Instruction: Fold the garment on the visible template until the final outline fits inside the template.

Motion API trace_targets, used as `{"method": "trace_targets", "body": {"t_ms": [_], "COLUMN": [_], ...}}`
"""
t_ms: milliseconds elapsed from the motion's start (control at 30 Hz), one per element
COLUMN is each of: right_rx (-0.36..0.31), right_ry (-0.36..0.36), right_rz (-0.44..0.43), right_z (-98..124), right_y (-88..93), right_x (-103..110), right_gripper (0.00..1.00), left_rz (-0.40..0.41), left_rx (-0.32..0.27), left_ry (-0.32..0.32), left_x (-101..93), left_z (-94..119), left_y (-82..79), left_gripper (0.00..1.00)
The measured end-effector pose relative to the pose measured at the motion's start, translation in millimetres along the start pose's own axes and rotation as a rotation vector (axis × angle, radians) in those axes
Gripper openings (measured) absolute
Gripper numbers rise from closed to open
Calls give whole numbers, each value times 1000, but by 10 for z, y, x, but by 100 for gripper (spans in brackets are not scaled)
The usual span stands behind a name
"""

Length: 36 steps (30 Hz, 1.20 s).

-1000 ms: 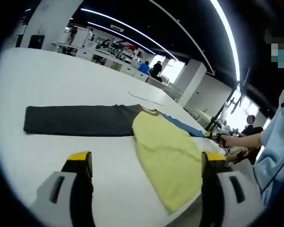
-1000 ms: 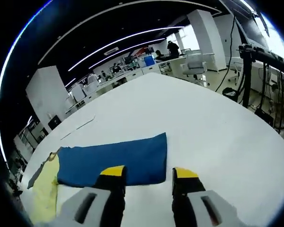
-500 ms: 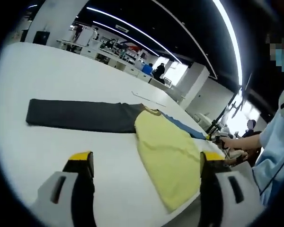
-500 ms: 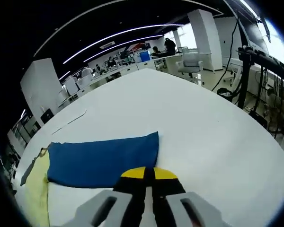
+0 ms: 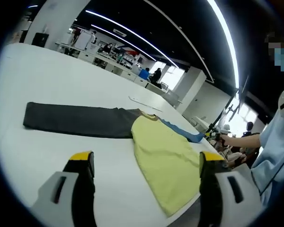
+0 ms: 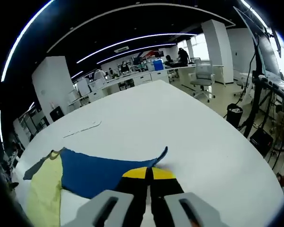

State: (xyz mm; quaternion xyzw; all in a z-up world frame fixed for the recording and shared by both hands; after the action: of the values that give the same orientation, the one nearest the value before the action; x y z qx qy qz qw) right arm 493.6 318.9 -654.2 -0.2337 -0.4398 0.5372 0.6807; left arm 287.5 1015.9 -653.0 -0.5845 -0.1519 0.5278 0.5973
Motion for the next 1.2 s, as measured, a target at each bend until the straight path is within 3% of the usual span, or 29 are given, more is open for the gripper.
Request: {"method": "trace_targets", "body": {"t_ms": [167, 367, 633, 833, 1200], "right_rx": [-1, -4, 40, 80, 155], "right_ry": [-93, -227, -385, -484, -586], "right_rz": [2, 13, 46, 65, 73], "right_z": [-107, -83, -277, -431, -638], "right_y": [-110, -110, -64, 43, 306], "right_x": [234, 876, 1612, 2080, 2649], "right_gripper": [0, 0, 0, 0, 0], "left_rz": [-15, -23, -35, -34, -37], "left_rx": [-22, -48, -54, -61, -61], "left_ry": [28, 45, 49, 47, 49], "left_x": [6, -47, -19, -44, -77], "left_z": [-2, 34, 81, 103, 126], "left_y": [-19, -55, -46, -58, -51], "left_gripper": [91, 91, 91, 90, 89]}}
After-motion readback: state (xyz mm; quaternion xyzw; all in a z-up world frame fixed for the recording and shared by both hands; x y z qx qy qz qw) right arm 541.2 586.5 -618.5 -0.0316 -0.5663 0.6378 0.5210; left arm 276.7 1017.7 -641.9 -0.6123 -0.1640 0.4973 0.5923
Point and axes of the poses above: the point that each gripper's makers call its tool centre point, and the gripper's own axes: z roughly backward along the fingers, x roughly to its left, y roughly out of its underside, the point moved 8 cm from there along z, roughly backward along the fingers, and after that the axes turned 6 degrees about -z, right-handed, at the moved point
